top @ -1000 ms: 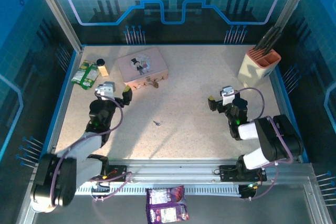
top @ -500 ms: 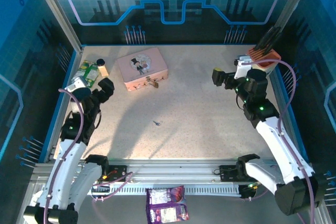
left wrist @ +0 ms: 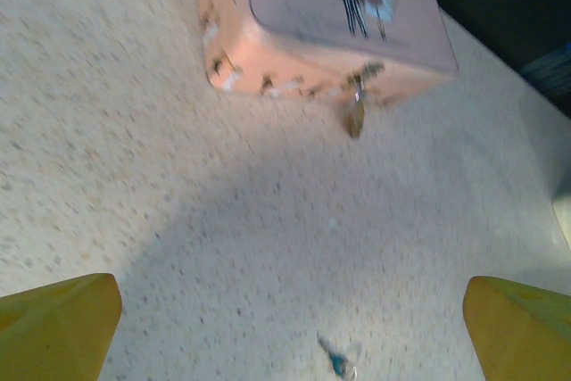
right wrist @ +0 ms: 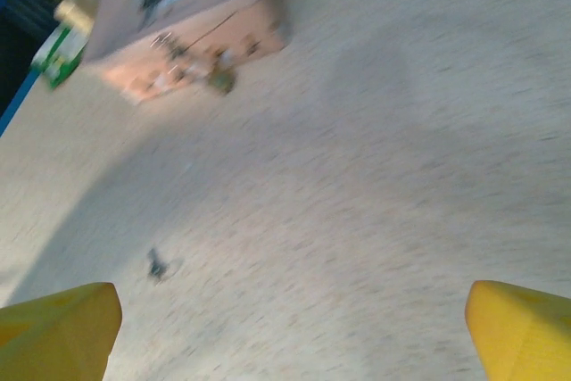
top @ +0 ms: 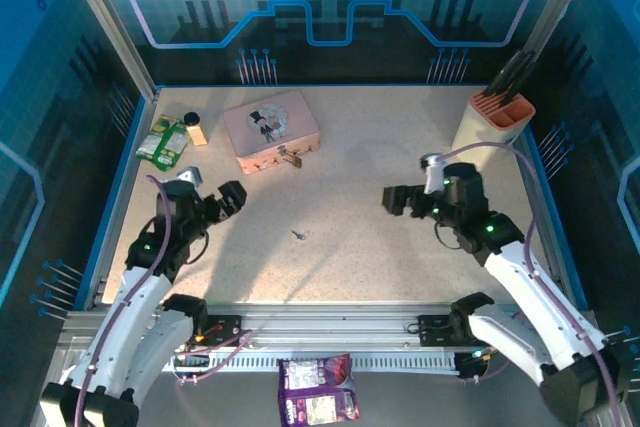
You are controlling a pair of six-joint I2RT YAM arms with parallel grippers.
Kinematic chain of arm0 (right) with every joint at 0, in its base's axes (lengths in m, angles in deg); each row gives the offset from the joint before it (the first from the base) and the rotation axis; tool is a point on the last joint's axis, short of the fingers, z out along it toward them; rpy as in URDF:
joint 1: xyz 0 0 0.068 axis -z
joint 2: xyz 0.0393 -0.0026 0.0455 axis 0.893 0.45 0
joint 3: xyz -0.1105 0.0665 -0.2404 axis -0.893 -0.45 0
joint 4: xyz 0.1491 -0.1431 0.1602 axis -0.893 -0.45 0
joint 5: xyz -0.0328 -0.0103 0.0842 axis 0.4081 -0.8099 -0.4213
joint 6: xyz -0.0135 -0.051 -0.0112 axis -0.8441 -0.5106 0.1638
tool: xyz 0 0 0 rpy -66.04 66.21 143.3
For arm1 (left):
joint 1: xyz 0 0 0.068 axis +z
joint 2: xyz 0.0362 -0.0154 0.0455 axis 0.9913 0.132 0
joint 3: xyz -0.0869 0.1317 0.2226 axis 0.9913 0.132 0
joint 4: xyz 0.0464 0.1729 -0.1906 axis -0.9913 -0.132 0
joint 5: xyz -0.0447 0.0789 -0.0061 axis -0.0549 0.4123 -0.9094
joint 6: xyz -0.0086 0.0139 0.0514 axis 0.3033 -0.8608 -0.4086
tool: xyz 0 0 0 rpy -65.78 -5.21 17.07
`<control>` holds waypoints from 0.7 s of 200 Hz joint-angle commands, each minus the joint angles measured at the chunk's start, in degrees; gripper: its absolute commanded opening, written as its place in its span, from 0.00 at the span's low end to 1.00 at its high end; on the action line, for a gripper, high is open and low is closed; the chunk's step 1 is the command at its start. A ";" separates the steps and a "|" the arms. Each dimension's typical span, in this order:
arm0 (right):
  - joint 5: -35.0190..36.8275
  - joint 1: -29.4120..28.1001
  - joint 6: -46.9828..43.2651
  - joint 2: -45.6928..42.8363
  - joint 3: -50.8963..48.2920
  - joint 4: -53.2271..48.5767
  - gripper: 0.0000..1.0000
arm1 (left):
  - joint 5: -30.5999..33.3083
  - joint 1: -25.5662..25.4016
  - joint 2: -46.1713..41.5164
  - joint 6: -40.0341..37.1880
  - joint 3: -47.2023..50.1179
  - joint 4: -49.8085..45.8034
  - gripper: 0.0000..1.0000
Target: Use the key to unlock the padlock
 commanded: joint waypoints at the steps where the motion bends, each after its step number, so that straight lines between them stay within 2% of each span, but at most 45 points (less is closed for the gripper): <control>1: 8.60 -9.57 6.64 2.80 1.65 -0.66 1.00 | -1.12 -2.89 -1.84 0.33 2.55 -0.21 0.99; 27: 15.43 -21.05 9.66 10.66 3.01 3.09 0.98 | -2.22 -4.44 -3.32 0.64 6.63 3.13 0.99; 59: 15.29 -27.61 15.98 22.13 5.83 7.00 0.94 | -3.41 -4.83 -5.59 -0.81 11.04 6.78 0.99; 72: 14.96 -28.76 20.31 25.84 6.57 8.75 0.92 | -3.82 -4.92 -7.41 -1.53 12.53 7.89 0.99; 102: 15.89 -30.02 28.27 31.38 6.61 14.60 0.76 | -8.79 -5.00 -10.18 -3.32 15.06 10.74 0.99; 140: 14.35 -30.24 30.80 41.28 13.27 14.75 0.67 | -9.07 -5.00 -12.42 -2.37 16.06 10.35 0.99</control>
